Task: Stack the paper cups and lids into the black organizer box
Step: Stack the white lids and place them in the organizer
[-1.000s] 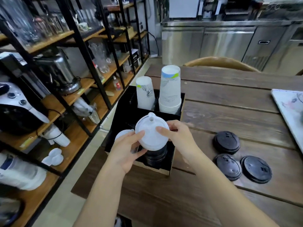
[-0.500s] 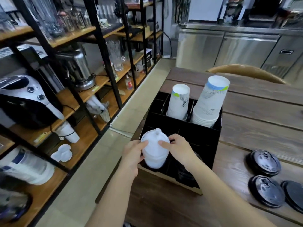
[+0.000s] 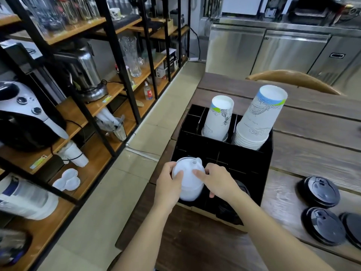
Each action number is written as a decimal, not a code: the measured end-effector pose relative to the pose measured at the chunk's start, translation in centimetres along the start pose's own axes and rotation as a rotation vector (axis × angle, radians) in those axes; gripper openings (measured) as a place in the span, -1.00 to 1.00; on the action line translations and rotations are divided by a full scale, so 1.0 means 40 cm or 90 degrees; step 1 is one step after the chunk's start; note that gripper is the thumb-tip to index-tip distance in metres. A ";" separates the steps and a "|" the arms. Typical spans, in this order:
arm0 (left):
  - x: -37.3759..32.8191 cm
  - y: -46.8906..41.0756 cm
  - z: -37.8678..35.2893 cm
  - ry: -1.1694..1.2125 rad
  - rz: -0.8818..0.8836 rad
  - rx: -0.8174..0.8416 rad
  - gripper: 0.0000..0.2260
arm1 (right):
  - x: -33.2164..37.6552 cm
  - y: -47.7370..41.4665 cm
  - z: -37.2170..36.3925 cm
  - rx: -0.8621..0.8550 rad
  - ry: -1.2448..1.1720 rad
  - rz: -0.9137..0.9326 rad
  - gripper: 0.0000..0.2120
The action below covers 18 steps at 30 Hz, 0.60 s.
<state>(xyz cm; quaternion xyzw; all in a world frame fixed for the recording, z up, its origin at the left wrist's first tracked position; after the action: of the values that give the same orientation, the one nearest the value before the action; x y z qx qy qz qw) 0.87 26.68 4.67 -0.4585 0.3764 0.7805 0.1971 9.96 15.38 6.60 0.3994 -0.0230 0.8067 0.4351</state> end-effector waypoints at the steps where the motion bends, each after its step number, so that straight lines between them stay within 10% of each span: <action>1: 0.000 -0.002 0.001 -0.015 -0.005 -0.001 -0.78 | -0.001 -0.002 0.003 0.005 0.004 0.002 -0.65; 18: -0.036 -0.005 0.011 -0.171 -0.025 -0.046 -0.59 | -0.007 0.007 0.027 -0.078 0.046 0.023 -0.58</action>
<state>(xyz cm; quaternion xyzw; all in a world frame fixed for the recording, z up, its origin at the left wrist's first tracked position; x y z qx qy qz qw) 1.50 27.20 5.96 -0.3641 0.3089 0.8440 0.2444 10.52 14.61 7.25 0.3421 -0.0640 0.8251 0.4450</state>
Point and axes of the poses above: each hand's wrist, its own y-axis away from the middle knuckle, its own z-axis out of the back of the hand, x = y × z, the point moved 1 cm from there along -y, towards the middle knuckle, and after that the axes turned 8 degrees about z, right-handed, at the moved point
